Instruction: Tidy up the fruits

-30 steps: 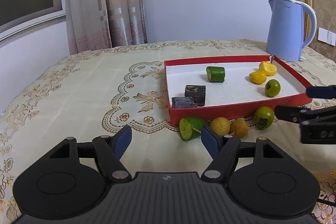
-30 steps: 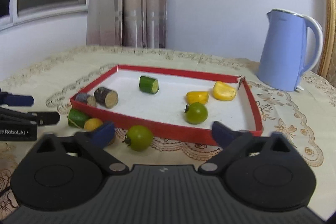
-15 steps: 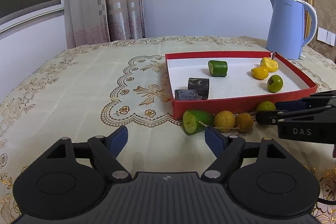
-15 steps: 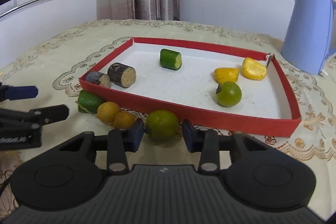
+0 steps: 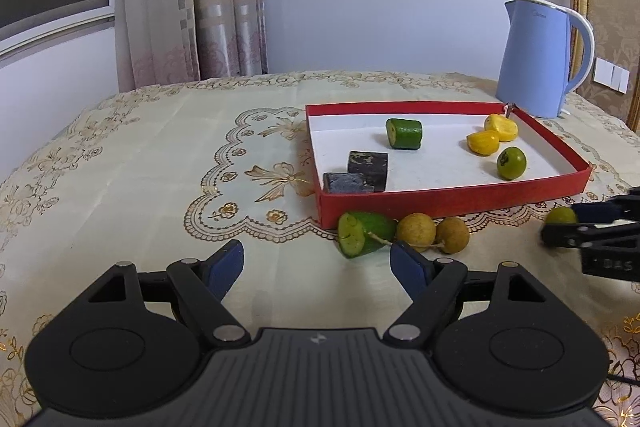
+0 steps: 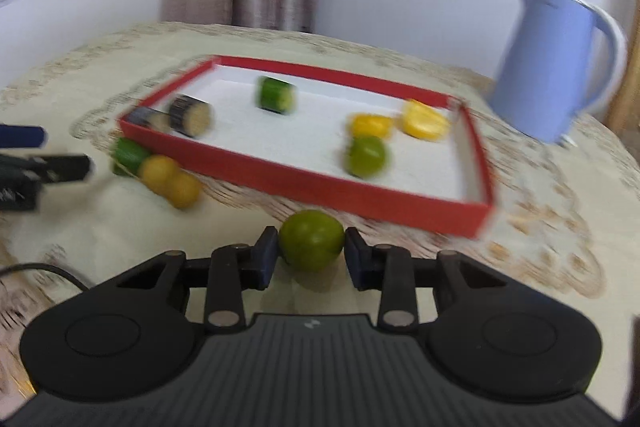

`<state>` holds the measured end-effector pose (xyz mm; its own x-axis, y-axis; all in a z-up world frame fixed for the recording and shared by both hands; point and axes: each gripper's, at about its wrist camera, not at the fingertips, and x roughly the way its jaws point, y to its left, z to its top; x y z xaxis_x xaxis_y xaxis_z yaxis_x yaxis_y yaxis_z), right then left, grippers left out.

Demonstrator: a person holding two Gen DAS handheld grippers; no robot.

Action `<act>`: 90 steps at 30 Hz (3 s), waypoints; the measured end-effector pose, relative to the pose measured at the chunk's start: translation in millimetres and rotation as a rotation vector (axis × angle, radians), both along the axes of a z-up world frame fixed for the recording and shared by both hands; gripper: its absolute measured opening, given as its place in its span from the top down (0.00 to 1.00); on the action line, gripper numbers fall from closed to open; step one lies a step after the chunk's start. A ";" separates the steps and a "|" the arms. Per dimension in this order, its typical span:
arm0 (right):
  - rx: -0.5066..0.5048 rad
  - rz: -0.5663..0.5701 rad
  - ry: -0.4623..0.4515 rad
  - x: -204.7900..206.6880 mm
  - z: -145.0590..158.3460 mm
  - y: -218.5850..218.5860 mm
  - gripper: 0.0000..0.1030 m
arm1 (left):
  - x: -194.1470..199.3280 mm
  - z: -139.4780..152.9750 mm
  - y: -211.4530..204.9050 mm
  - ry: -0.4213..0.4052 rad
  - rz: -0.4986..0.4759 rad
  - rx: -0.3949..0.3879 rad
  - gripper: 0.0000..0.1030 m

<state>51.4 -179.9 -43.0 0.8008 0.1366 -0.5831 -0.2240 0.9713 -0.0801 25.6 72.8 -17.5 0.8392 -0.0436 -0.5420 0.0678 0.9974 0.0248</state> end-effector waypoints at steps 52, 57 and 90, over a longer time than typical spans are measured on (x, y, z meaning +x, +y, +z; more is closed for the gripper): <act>0.008 0.365 0.018 36.8 -4.7 97.3 0.66 | 6.8 -1.8 24.1 0.038 0.099 -0.023 0.22; 0.001 0.382 0.027 34.0 -5.7 97.1 0.74 | 5.2 -1.7 23.0 0.034 0.091 -0.017 0.22; 0.092 0.089 -0.145 -21.4 14.0 -11.4 0.18 | 47.7 -8.7 -37.5 0.075 0.009 0.051 0.22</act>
